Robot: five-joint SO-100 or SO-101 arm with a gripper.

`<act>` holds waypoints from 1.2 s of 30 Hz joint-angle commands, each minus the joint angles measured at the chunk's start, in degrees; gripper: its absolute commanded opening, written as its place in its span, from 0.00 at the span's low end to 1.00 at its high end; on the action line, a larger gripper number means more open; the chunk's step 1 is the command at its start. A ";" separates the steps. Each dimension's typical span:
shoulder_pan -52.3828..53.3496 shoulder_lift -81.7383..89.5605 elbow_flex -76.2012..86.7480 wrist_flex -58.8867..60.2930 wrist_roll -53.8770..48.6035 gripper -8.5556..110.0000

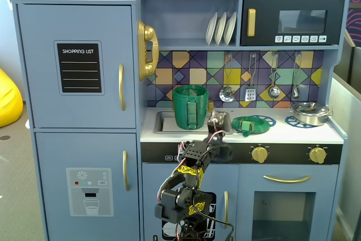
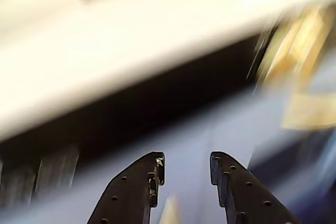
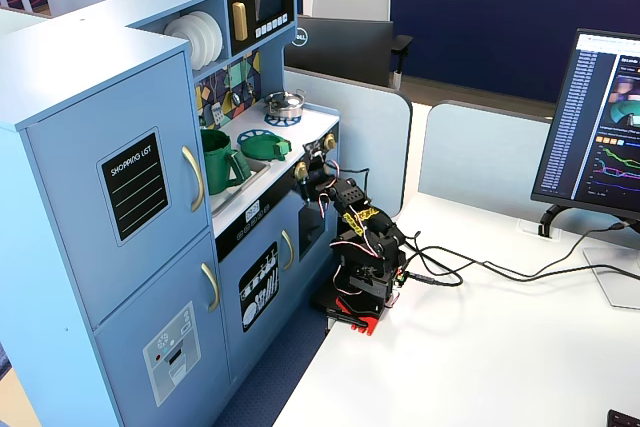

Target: Pick up the lid from the counter and put it on the green recipient

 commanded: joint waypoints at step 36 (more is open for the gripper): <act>5.62 -41.66 -30.76 -29.09 -0.09 0.40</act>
